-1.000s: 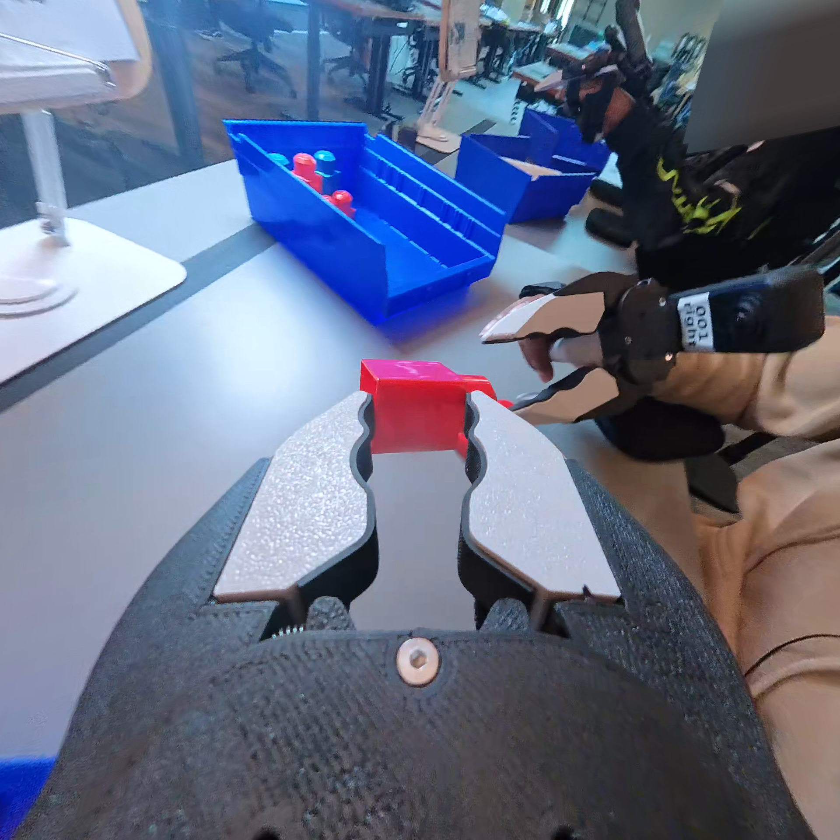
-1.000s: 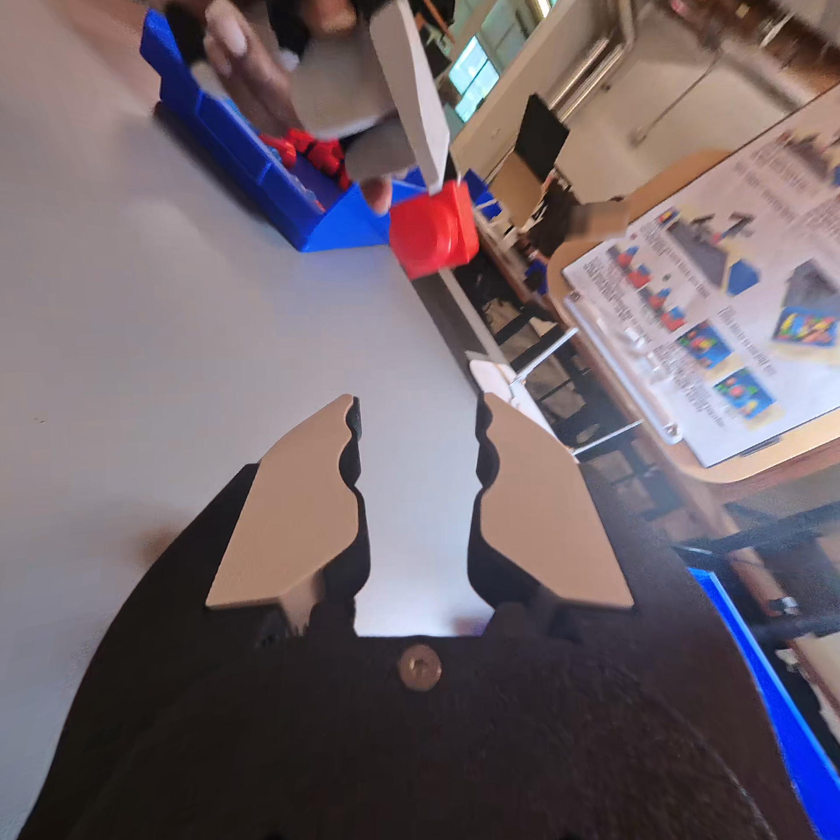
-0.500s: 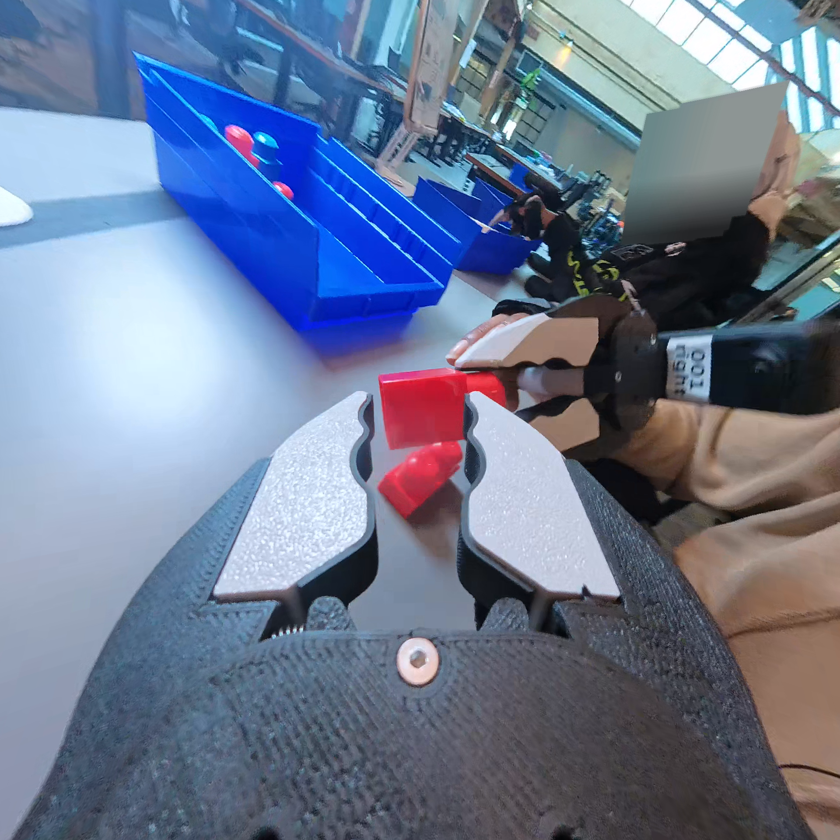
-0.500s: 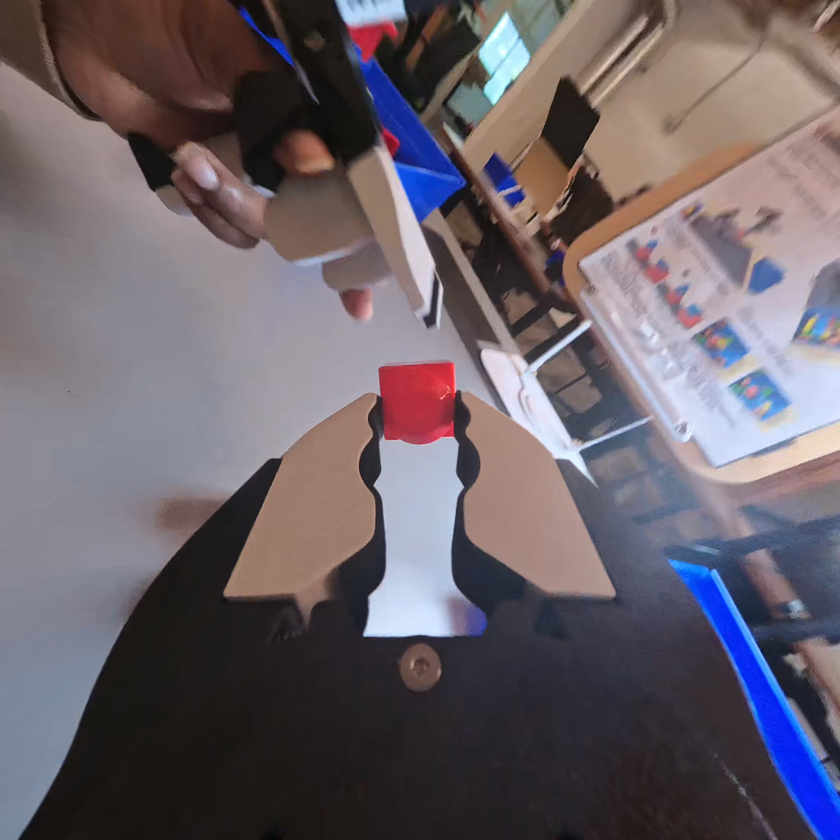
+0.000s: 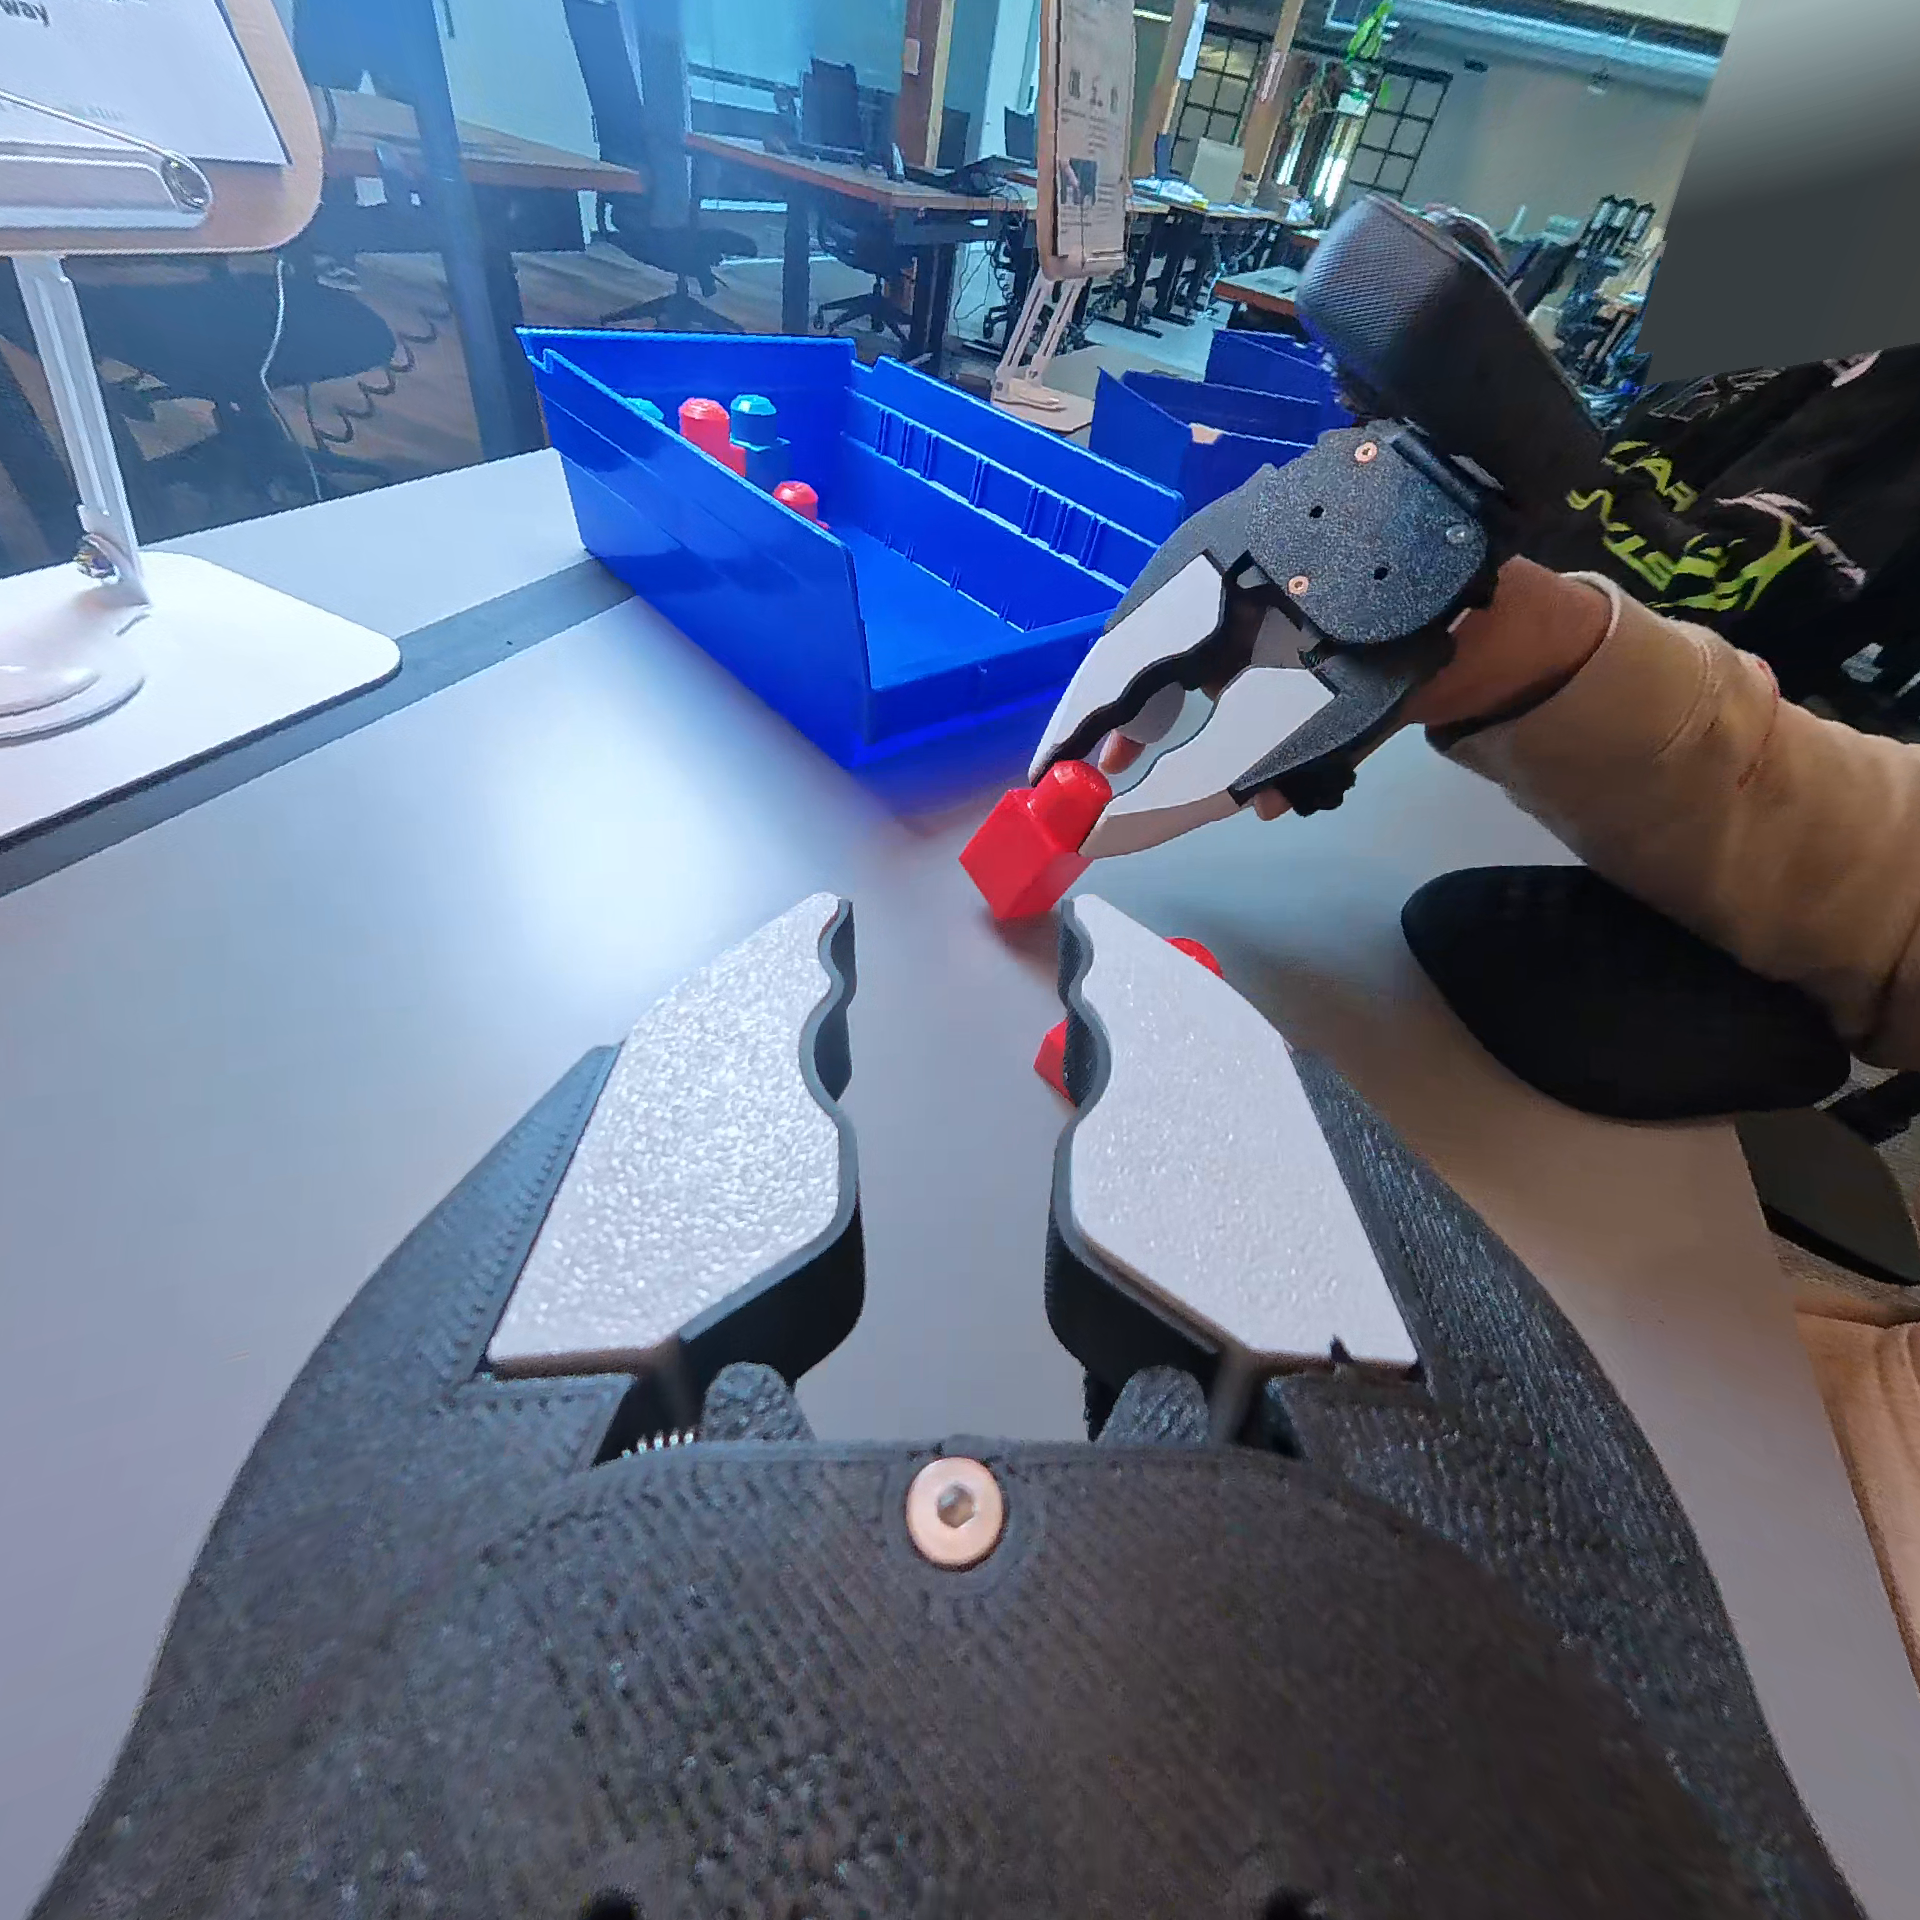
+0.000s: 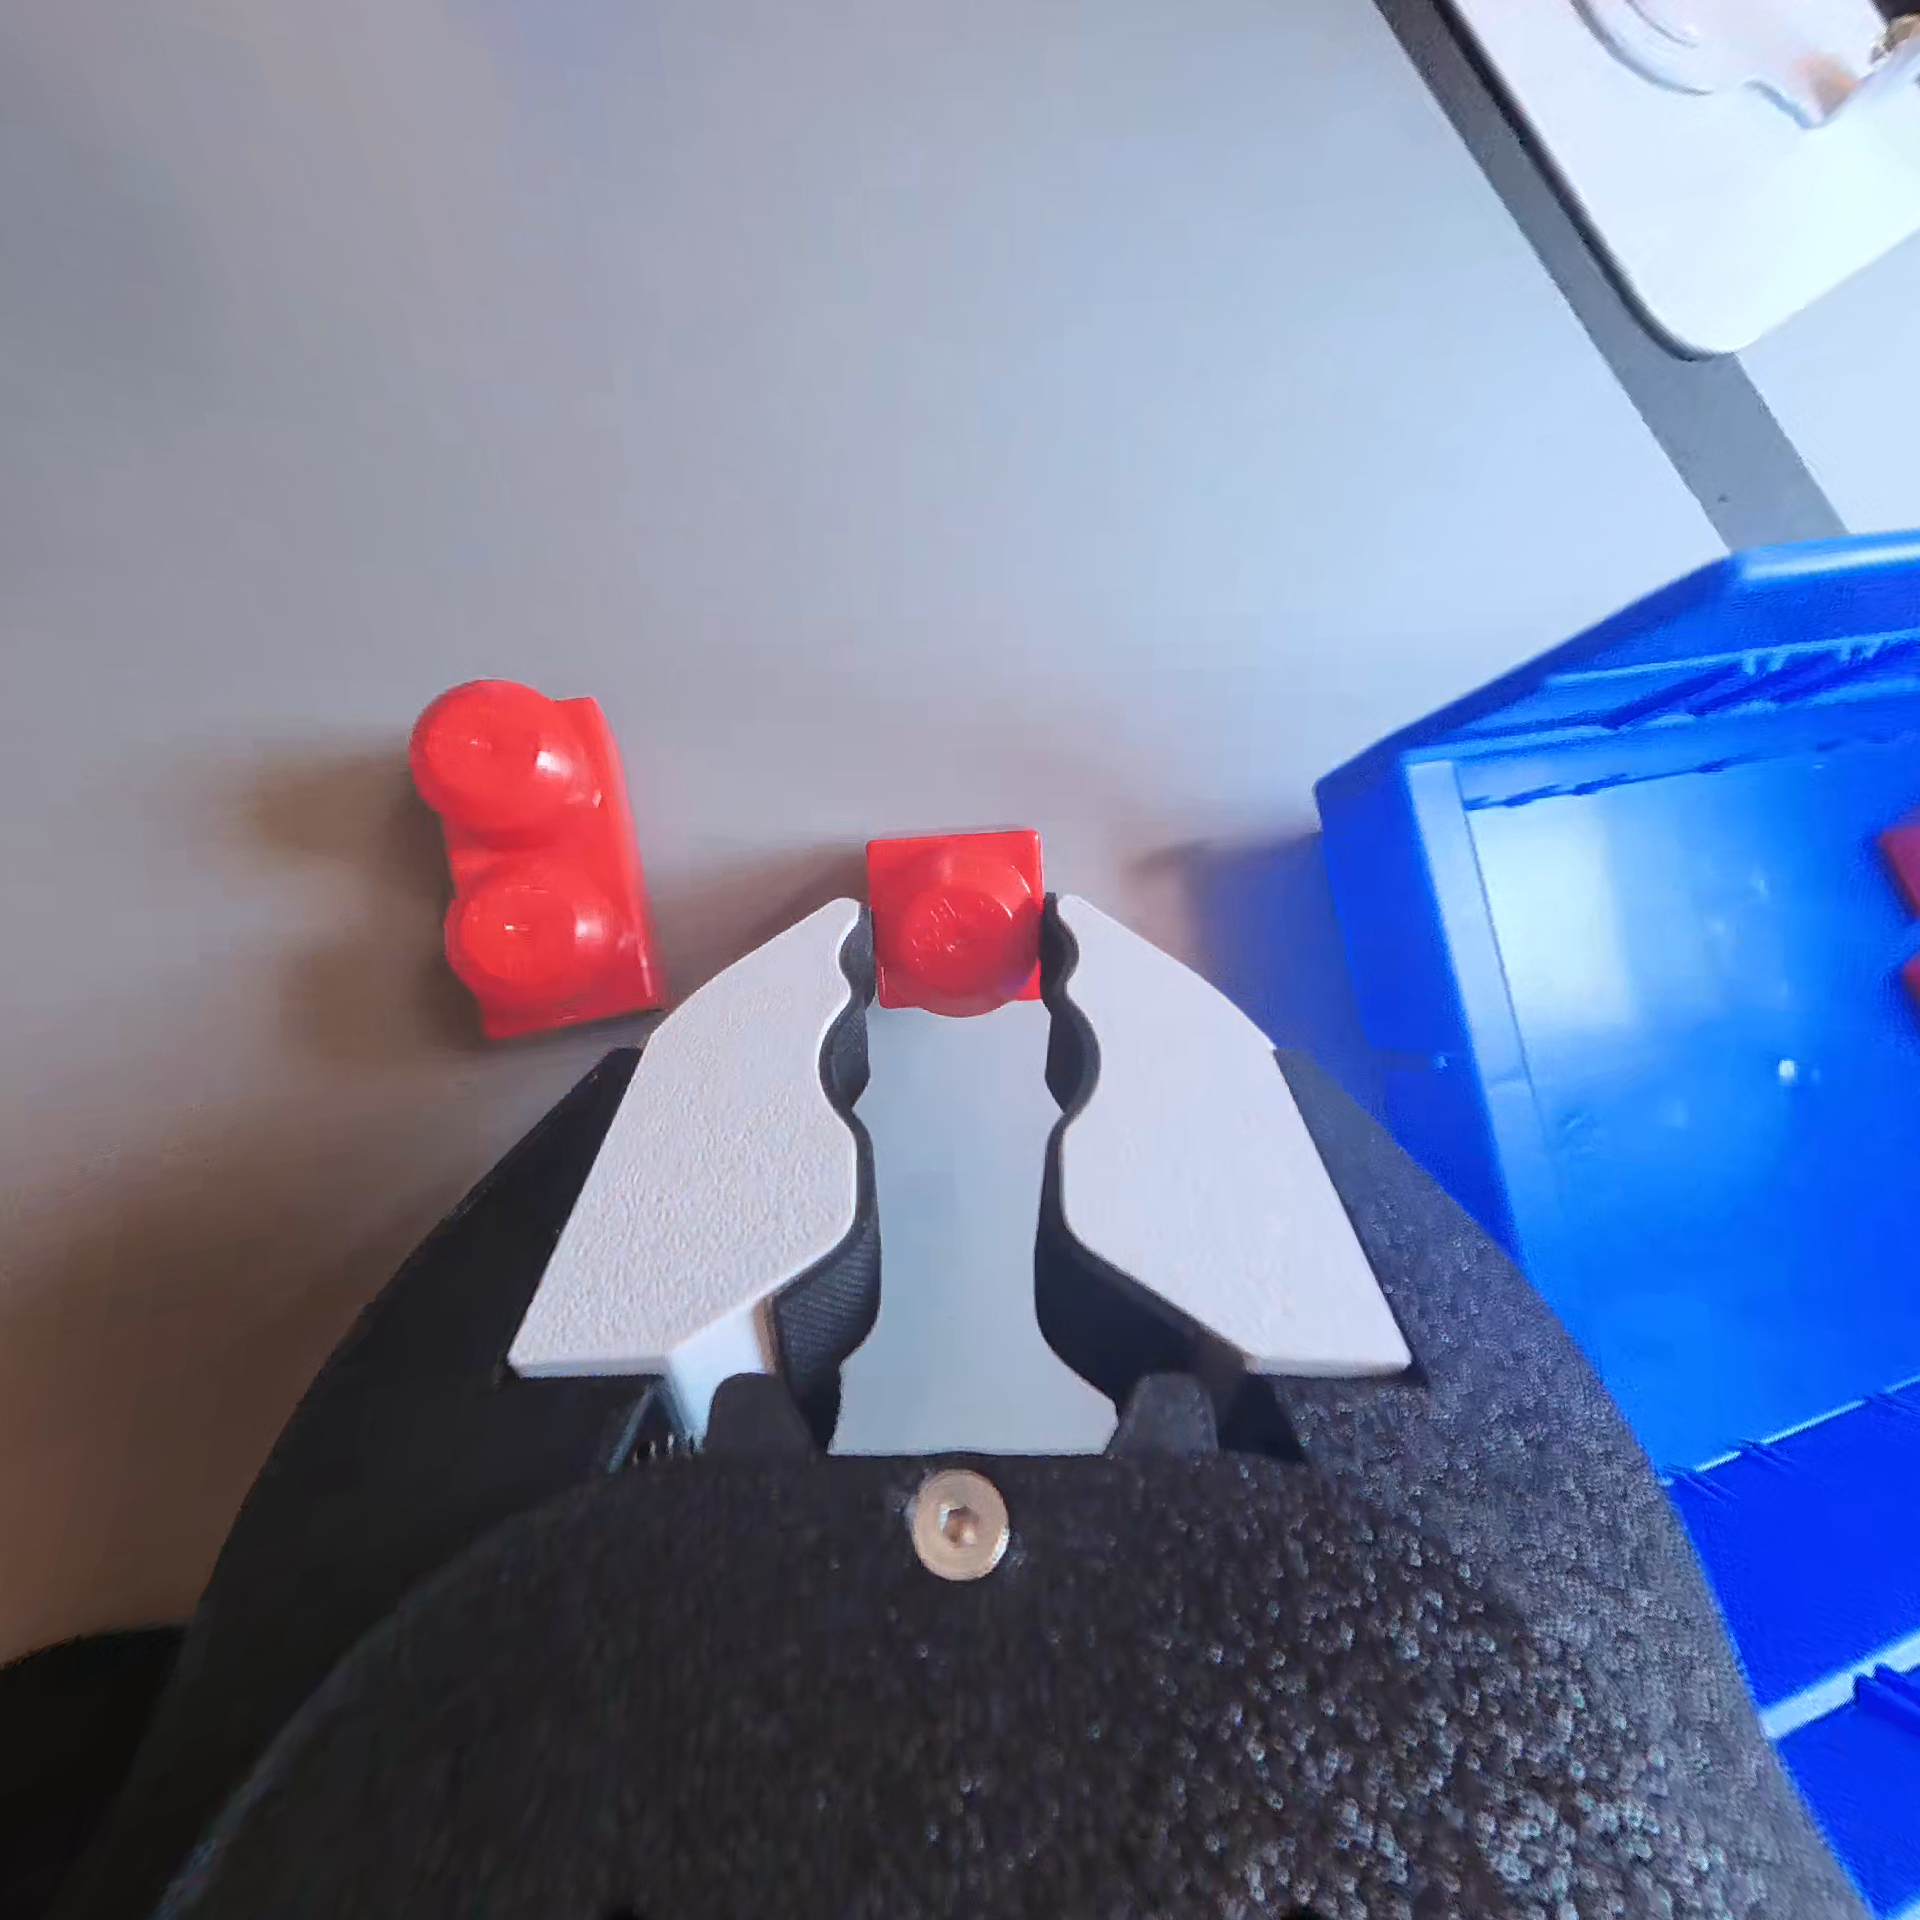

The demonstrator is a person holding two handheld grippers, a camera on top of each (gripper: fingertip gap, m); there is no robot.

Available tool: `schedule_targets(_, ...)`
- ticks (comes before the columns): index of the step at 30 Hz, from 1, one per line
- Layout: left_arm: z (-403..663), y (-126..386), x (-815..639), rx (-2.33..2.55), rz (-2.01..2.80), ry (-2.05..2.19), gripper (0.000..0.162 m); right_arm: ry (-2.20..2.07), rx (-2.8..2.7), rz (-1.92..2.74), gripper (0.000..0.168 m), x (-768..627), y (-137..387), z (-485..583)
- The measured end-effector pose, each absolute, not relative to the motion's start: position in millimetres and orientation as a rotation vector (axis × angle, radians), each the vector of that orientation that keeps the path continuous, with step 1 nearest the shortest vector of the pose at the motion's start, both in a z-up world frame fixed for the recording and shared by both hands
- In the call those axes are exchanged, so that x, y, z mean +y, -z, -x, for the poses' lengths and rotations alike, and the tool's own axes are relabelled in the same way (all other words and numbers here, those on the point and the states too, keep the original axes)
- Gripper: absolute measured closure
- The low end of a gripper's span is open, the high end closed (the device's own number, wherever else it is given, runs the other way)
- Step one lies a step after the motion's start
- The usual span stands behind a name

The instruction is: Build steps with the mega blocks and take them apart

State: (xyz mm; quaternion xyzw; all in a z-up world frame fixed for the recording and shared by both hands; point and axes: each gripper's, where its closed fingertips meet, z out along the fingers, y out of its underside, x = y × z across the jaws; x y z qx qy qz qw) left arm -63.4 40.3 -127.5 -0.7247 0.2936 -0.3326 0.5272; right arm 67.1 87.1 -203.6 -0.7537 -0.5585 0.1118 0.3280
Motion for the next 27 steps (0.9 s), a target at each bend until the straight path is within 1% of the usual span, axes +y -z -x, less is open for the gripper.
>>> schedule_targets(1,64,128,39,0.705,1.732,0.788,0.125,-0.293,-1.448,1.977,0.137,90,204,-69)
schedule_targets(4,68,128,33,0.713,1.721,0.76,0.124,-0.363,-1.408,1.977,0.121,92,200,-70)
schedule_targets(7,79,132,28,0.707,1.707,0.705,0.124,-0.414,-1.346,1.88,0.112,95,178,-65)
schedule_targets(9,86,139,26,0.699,1.706,0.687,0.125,-0.487,-1.36,1.79,0.116,85,160,-57)
schedule_targets(10,89,142,26,0.696,1.71,0.685,0.125,-0.542,-1.403,1.759,0.121,73,156,-53)
schedule_targets(11,91,146,26,0.69,1.722,0.689,0.125,-0.595,-1.467,1.738,0.124,59,156,-49)
schedule_targets(12,92,150,26,0.683,1.732,0.697,0.125,-0.626,-1.532,1.733,0.123,47,159,-46)
schedule_targets(16,88,149,23,0.7,1.718,0.729,0.123,-0.535,-1.749,1.797,0.118,25,200,-41)
schedule_targets(18,84,150,20,0.736,1.702,0.718,0.122,-0.51,-1.799,1.839,0.119,24,218,-39)
schedule_targets(19,82,152,18,0.753,1.698,0.718,0.121,-0.517,-1.817,1.86,0.122,22,224,-38)
schedule_targets(21,77,155,15,0.784,1.694,0.726,0.119,-0.515,-1.869,1.88,0.134,19,235,-39)
schedule_targets(22,74,157,13,0.801,1.694,0.732,0.118,-0.516,-1.887,1.868,0.135,18,237,-38)
schedule_targets(25,64,159,5,0.847,1.679,0.757,0.117,-0.605,-1.833,1.78,0.135,16,222,-28)
schedule_targets(27,56,157,-2,0.87,1.65,0.804,0.115,-0.822,-1.708,1.629,0.135,7,191,-10)
